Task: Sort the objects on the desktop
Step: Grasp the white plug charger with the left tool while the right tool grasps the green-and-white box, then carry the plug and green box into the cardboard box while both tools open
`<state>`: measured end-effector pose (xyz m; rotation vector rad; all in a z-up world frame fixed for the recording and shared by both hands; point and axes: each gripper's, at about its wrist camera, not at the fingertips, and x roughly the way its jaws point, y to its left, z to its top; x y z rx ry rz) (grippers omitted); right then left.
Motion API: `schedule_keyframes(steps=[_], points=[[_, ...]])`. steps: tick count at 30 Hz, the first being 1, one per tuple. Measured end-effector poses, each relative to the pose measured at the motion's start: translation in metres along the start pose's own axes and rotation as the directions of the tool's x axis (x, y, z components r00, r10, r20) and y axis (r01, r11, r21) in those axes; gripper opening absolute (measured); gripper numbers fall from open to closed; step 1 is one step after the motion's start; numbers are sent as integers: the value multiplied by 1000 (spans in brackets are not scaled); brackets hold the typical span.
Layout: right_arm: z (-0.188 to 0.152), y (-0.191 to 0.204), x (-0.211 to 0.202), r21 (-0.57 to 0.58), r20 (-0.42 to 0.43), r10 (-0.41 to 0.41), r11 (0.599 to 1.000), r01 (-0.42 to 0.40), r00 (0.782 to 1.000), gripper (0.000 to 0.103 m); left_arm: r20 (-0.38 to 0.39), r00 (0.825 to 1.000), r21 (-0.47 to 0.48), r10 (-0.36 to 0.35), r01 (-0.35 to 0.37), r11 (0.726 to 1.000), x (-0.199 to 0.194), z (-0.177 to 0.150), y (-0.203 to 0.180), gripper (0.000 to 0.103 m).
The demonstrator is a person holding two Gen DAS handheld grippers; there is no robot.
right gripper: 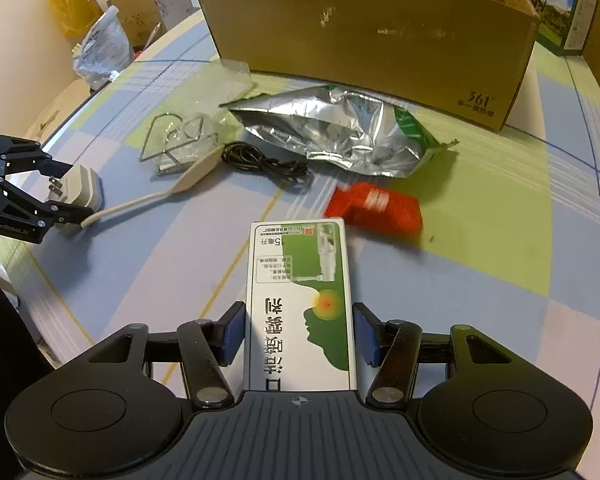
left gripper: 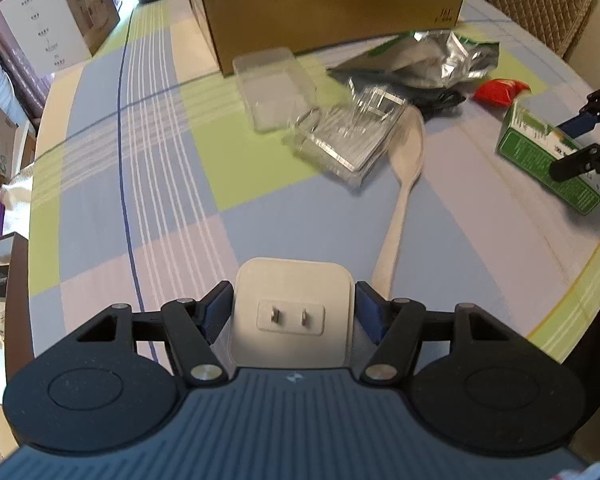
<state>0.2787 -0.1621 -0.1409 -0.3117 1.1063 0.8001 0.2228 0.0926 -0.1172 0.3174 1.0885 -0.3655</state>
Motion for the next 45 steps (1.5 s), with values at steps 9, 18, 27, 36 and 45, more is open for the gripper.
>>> schedule_keyframes(steps=[9, 18, 27, 36, 45], points=[[-1, 9, 13, -43, 0, -24, 999, 24, 1000, 63, 11, 1000, 64, -13, 13, 998, 0, -3, 6, 66], [-5, 16, 15, -44, 15, -58, 997, 59, 998, 64, 16, 999, -14, -46, 47, 999, -2, -11, 14, 60], [-5, 18, 1, -18, 34, -67, 998, 68, 997, 53, 26, 1000, -27, 4, -3, 1000, -17, -5, 16, 60], [13, 19, -39, -1, 105, -73, 997, 74, 992, 53, 57, 998, -94, 30, -25, 995, -48, 29, 15, 60], [47, 4, -88, 56, 168, -93, 995, 85, 981, 53, 115, 993, -99, 0, 11, 995, -72, 90, -10, 60]])
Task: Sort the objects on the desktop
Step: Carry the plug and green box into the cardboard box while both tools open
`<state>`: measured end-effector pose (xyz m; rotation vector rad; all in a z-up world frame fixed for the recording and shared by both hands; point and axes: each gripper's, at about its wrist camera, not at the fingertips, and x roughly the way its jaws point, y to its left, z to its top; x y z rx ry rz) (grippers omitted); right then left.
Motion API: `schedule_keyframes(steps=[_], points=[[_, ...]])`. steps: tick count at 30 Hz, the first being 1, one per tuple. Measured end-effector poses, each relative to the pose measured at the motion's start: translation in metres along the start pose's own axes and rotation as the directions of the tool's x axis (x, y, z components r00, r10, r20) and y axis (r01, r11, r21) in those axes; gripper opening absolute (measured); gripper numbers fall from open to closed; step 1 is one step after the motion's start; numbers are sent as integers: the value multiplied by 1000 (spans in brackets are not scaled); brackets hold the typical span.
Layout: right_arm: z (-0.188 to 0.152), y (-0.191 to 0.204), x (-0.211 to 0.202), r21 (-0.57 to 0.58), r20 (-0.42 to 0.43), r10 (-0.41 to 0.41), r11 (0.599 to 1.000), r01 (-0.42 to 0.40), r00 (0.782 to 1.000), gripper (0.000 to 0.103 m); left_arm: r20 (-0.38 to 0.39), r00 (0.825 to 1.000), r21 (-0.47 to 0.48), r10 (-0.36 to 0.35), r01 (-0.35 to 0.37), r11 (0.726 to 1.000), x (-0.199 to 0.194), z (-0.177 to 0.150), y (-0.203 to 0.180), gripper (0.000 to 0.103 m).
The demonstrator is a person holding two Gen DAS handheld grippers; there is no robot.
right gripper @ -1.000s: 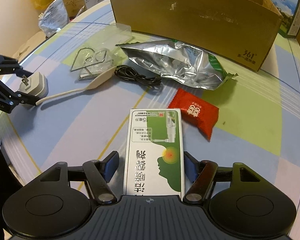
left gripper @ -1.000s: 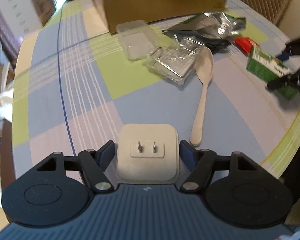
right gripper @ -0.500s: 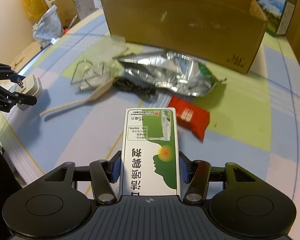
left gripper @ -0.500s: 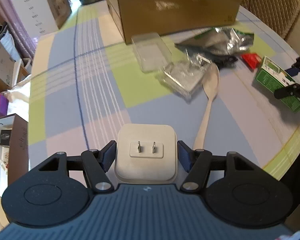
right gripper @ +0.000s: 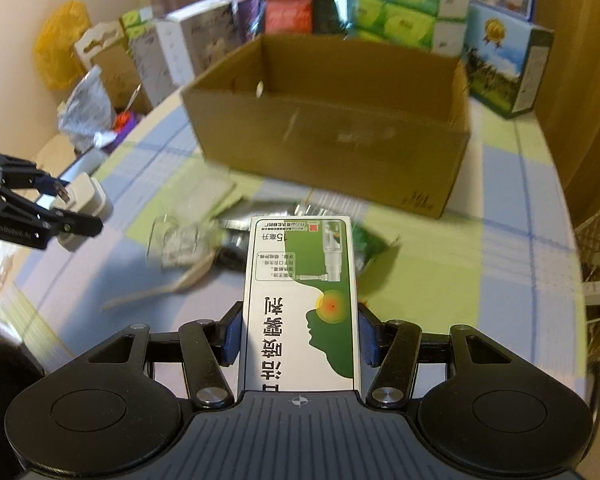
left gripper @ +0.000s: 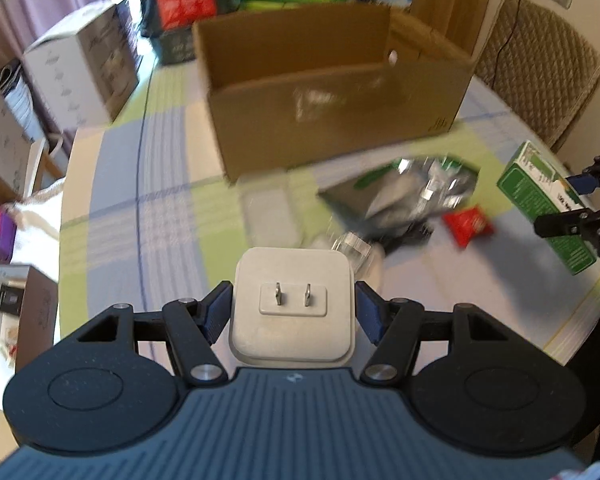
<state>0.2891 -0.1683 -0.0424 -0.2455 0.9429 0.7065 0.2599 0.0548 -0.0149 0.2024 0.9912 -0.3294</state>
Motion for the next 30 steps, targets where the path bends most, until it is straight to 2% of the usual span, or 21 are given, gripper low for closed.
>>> schedule_keyframes(steps=[6, 13, 19, 24, 30], points=[[47, -12, -23, -9, 62, -30, 1000, 30, 998, 53, 49, 999, 16, -14, 13, 1000, -6, 55, -19, 60], [107, -28, -22, -3, 93, -40, 999, 40, 995, 53, 82, 996, 26, -23, 21, 999, 8, 116, -28, 60], [155, -54, -3, 22, 95, -55, 998, 54, 994, 53, 101, 995, -1, -19, 20, 1000, 24, 162, -18, 60], [192, -80, 22, 93, 89, -66, 994, 58, 994, 53, 104, 995, -31, 1, 2, 1000, 44, 196, -4, 60], [216, -93, 56, 132, 75, -81, 989, 71, 994, 53, 91, 996, -73, -12, 19, 997, 77, 215, 5, 60]])
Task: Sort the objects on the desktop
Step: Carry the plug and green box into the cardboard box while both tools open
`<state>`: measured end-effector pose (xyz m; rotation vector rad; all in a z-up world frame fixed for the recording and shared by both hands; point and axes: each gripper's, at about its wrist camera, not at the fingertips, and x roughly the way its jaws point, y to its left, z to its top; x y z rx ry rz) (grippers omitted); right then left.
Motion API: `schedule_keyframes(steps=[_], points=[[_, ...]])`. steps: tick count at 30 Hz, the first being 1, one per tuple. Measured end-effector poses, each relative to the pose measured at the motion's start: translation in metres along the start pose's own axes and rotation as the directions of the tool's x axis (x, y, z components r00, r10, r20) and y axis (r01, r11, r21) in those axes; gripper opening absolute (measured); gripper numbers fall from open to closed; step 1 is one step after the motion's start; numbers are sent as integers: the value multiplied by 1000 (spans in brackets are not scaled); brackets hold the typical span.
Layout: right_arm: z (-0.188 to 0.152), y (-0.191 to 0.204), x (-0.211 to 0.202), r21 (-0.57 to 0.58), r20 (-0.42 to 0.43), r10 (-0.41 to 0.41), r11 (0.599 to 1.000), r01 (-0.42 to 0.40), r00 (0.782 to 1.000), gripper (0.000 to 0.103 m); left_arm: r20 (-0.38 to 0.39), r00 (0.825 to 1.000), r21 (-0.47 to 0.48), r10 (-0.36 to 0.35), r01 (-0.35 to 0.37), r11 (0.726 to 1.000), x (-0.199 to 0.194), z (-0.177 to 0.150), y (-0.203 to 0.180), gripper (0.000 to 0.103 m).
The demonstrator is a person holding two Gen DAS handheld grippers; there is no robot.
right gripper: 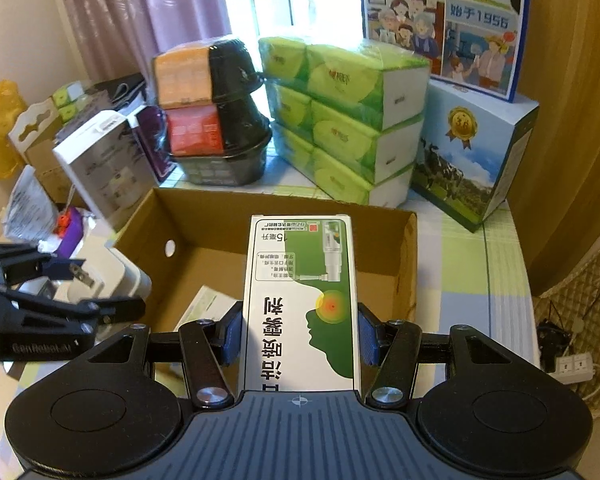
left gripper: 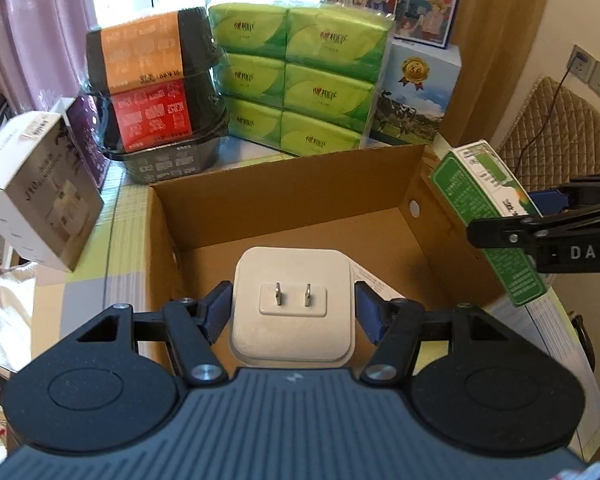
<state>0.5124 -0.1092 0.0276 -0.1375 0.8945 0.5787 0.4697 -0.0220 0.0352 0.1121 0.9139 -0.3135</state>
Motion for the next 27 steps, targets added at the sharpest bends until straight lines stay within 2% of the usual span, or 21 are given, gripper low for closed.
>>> schedule_keyframes(steps=[4, 8, 14, 16, 18, 27], points=[[2, -2, 22, 13, -4, -4, 1000, 4, 1000, 53, -23, 1000, -11, -17, 17, 1000, 29, -2, 1, 60], [2, -6, 40, 29, -7, -7, 1000, 7, 1000, 53, -11, 999, -59, -44, 43, 997, 49, -3, 5, 60], [-3, -11, 55, 35, -9, -15, 999, 16, 1000, 53, 12, 999, -84, -33, 34, 996, 49, -4, 9, 61], [-5, -12, 55, 43, 17, -18, 999, 17, 1000, 53, 19, 999, -86, -29, 31, 996, 46, -5, 10, 62], [-5, -14, 50, 57, 55, -19, 998, 16, 998, 72, 26, 999, -92, -26, 28, 995, 43, -6, 12, 62], [-20, -11, -3, 33, 143, -13, 999, 8, 990, 80, 46, 998, -103, -34, 38, 994, 7, -29, 4, 68]])
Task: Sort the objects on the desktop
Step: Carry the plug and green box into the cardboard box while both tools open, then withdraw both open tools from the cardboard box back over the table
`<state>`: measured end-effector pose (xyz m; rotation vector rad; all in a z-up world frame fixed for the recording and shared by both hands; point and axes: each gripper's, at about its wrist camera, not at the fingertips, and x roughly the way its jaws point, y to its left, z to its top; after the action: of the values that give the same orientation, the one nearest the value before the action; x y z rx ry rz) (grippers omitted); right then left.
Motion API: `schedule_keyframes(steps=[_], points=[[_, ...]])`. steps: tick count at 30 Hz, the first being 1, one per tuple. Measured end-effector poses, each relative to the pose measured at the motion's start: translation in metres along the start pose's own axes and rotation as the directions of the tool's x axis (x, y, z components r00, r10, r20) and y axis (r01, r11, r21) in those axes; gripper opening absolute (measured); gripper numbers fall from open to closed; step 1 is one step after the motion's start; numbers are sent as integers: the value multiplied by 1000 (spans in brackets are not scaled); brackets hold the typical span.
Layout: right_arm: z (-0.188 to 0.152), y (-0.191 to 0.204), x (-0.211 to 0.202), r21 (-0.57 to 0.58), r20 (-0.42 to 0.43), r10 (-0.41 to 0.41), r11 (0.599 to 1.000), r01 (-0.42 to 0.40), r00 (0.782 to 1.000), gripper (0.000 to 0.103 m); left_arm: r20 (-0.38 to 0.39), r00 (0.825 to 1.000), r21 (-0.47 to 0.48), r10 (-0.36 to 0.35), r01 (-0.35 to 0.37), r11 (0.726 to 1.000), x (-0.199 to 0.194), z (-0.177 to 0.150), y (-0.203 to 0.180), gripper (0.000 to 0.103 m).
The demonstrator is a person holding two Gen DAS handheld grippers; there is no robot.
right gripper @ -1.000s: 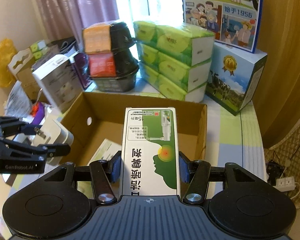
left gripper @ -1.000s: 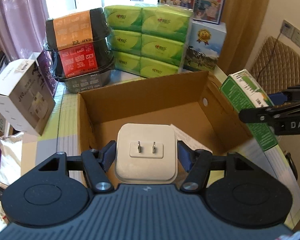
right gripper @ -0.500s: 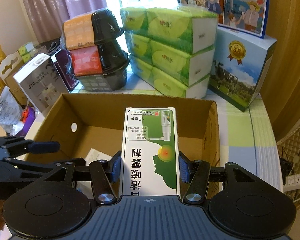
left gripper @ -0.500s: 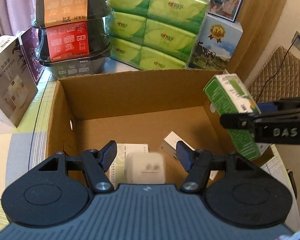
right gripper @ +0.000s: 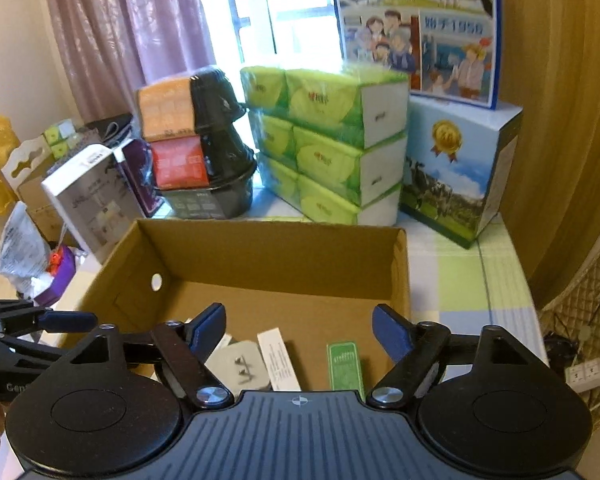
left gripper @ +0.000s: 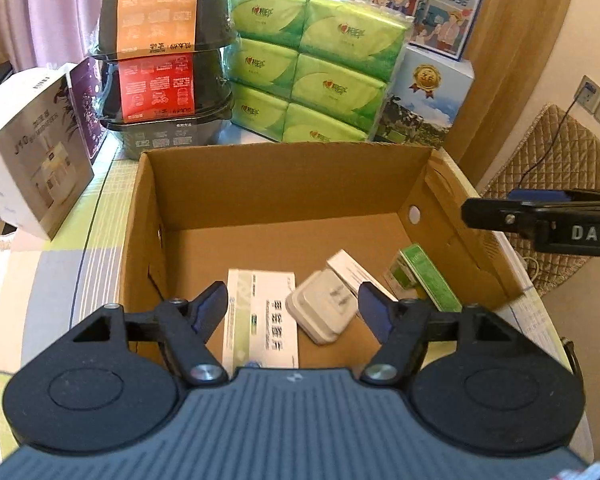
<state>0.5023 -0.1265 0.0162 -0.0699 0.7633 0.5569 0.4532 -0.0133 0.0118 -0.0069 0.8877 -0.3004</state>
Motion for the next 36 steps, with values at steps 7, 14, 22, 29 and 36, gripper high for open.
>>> schedule_keyframes(steps=[7, 14, 22, 29, 36], points=[[-40, 14, -64, -50, 35, 7, 999, -5, 999, 93, 39, 999, 44, 16, -18, 999, -55, -35, -16, 84], [-100, 32, -118, -64, 40, 41, 997, -38, 998, 101, 31, 999, 36, 28, -29, 999, -102, -94, -26, 100], [-167, 34, -152, 24, 8, 50, 998, -50, 999, 101, 29, 999, 59, 44, -45, 997, -140, -157, -33, 101], [-219, 27, -166, 77, -28, 21, 997, -19, 999, 101, 28, 999, 72, 41, -43, 996, -159, -199, -28, 101], [-269, 21, -171, 186, -61, 34, 982, -22, 998, 101, -7, 998, 85, 67, -66, 994, -158, -231, -26, 101]])
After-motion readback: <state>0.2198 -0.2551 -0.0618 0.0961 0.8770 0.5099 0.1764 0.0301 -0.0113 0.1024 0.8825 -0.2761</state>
